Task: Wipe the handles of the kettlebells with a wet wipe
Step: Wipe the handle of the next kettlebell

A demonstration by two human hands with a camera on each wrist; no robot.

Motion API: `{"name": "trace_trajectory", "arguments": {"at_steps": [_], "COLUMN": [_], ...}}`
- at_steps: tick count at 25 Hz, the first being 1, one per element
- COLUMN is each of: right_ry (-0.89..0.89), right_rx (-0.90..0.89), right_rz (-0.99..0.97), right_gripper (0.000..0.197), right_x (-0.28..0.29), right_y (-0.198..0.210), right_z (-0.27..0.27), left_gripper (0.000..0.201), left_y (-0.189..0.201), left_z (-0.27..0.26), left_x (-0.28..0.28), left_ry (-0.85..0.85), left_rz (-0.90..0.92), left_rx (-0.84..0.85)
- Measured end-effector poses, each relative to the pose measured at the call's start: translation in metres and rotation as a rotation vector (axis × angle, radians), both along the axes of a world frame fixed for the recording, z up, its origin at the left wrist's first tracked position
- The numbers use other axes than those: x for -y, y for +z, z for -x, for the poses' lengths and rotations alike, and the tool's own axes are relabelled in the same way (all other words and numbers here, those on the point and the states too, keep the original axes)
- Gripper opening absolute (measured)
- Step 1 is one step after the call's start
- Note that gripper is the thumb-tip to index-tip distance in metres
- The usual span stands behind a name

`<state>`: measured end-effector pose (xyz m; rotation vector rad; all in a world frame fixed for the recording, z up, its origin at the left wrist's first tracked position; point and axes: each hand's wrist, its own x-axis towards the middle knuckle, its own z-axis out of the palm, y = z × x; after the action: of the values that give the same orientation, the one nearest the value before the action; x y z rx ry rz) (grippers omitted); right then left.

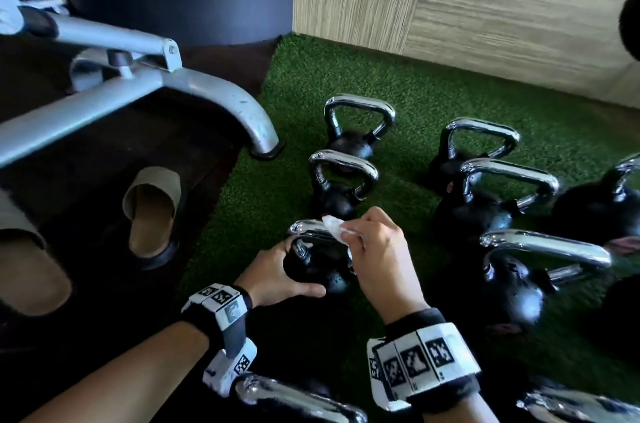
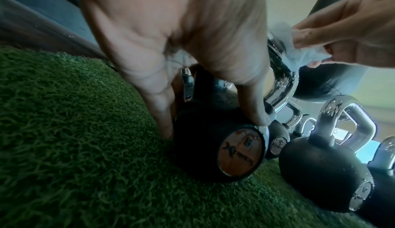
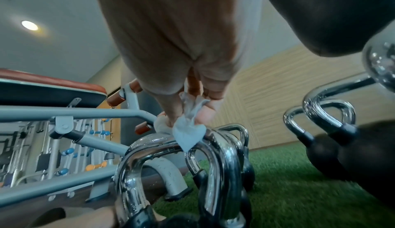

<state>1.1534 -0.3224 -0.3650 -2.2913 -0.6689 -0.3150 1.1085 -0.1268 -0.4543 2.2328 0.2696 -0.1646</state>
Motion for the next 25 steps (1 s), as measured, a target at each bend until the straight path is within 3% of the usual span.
{"name": "trace_trajectory", "arguments": {"at_steps": [5, 11, 18, 22, 25], "right_ry": [-0.229, -0.201, -0.229, -0.237, -0.365], "right_rx": [-0.171, -0.242, -0.747, -0.797, -0.708], "right_rz": [-0.114, -0.151, -0.275, -0.319, -0.403], "right_gripper": [0.017, 0.018, 0.030, 0.013, 0.008], "right_x": [0.017, 0.018, 0.039, 0.046, 0.061], "right_y": [-0.015, -0.017, -0.056, -0.074, -0.063], "right_z": [-0.009, -0.009, -0.016, -0.017, -0.027], "left_gripper": [0.096, 0.095, 0.097, 0.102, 0.099], "left_y": [0.009, 0.020, 0.017, 0.010, 0.005], "left_z": [0.002, 0.008, 0.009, 0.007, 0.005], "left_x": [0.007, 0.010, 0.009, 0.003, -0.009], "left_ry": [0.002, 0.023, 0.044, 0.032, -0.071], "left_rz": [-0.022, -0.060, -0.052, -0.033, -0.029], "left_rx": [-0.014, -0.034, -0.074, -0.046, -0.117]}}
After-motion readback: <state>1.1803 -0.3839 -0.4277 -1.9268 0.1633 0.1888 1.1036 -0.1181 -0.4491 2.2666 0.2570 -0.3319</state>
